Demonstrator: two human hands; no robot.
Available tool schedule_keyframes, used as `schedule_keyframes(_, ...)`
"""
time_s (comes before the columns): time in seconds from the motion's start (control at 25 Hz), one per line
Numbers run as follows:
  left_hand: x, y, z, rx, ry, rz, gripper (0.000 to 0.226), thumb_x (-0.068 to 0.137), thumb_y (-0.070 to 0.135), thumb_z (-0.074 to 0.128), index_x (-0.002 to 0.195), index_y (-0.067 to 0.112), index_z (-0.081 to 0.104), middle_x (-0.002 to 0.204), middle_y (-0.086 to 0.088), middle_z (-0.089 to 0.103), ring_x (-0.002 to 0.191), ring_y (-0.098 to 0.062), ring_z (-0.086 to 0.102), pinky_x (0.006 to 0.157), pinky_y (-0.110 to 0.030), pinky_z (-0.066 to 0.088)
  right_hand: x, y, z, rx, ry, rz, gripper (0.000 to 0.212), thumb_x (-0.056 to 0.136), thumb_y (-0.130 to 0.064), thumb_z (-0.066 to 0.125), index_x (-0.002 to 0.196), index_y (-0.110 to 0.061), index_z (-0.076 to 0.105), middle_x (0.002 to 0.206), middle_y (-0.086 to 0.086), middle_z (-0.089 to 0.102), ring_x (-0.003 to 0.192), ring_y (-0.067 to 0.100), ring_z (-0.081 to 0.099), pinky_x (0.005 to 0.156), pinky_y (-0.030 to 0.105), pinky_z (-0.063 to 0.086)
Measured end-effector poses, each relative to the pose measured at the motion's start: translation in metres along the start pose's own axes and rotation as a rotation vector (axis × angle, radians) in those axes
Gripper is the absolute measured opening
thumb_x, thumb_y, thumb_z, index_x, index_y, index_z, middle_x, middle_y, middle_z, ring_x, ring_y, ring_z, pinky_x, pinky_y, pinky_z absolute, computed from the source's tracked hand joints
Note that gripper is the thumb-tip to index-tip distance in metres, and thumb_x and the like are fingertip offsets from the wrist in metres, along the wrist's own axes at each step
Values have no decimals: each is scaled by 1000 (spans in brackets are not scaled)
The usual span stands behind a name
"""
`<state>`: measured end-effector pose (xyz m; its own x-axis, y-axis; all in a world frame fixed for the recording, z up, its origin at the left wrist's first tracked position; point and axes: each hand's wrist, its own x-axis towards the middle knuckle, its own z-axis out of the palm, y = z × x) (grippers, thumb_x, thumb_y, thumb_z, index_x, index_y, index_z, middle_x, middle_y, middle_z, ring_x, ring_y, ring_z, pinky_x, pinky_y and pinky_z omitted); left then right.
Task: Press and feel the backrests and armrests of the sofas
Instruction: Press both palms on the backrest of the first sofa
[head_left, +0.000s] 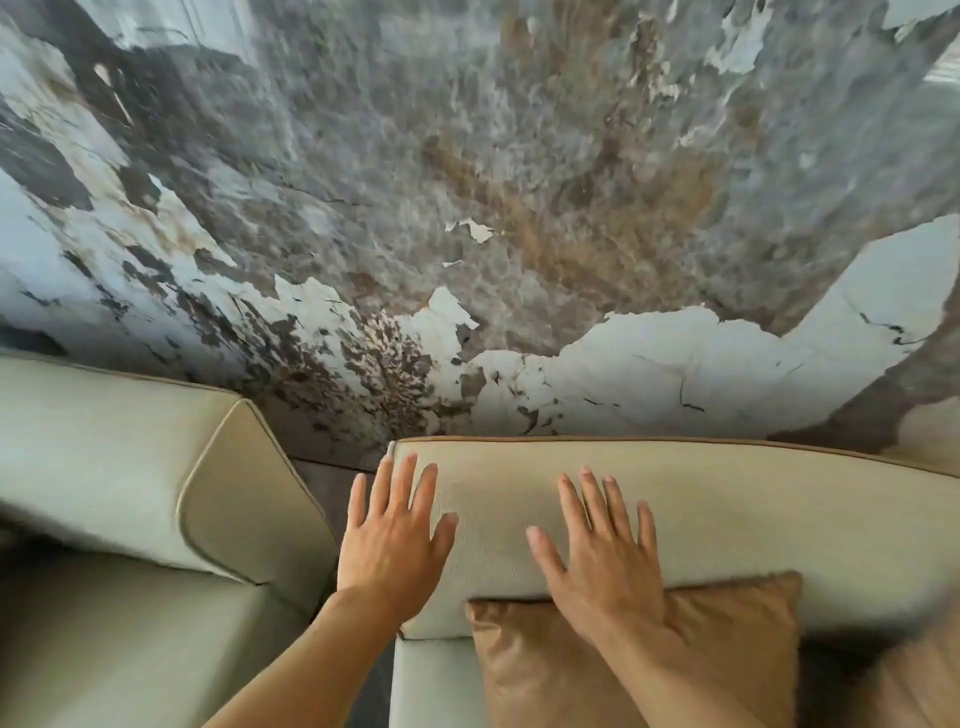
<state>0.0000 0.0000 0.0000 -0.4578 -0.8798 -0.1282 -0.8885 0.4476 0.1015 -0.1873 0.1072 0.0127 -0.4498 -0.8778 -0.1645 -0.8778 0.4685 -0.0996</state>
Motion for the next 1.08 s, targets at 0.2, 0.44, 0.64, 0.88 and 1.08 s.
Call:
schedule_keyframes(0.2, 30, 2, 54, -41, 236, 77, 65, 93, 53, 25, 147, 18, 33, 156, -8, 29, 146, -28, 17, 118, -48, 11, 35, 8, 60, -12, 273, -49, 70, 90, -58, 27, 150, -22, 29, 157, 5, 27, 143, 29, 27, 113, 57, 22)
schedule_keyframes(0.44, 43, 0, 74, 6, 350, 85, 65, 90, 50, 34, 144, 14, 39, 152, -12, 36, 142, -31, 27, 115, -52, 21, 51, 14, 91, -48, 450, -79, 68, 90, -56, 33, 147, -19, 34, 155, 9, 32, 142, 32, 27, 114, 58, 14)
schedule_keyframes(0.64, 73, 3, 71, -7, 370, 107, 65, 89, 50, 33, 143, 14, 40, 151, -12, 37, 141, -31, 29, 114, -53, 23, 77, 15, 89, -36, 480, -40, 68, 91, -57, 31, 146, -18, 37, 154, 9, 34, 141, 33, 28, 114, 59, 15)
schedule_keyframes(0.88, 124, 9, 64, 10, 365, 146, 65, 90, 50, 31, 143, 13, 41, 151, -10, 38, 142, -29, 28, 115, -51, 22, 123, 19, 87, -33, 512, -10, 67, 92, -58, 26, 146, -20, 34, 154, 9, 34, 141, 33, 28, 113, 60, 15)
schedule_keyframes(1.08, 165, 15, 58, 29, 366, 177, 66, 92, 50, 28, 146, 14, 34, 153, -10, 35, 143, -28, 26, 116, -48, 19, 157, 22, 82, -27, 526, 34, 67, 93, -58, 24, 147, -20, 32, 155, 7, 33, 143, 31, 25, 114, 59, 13)
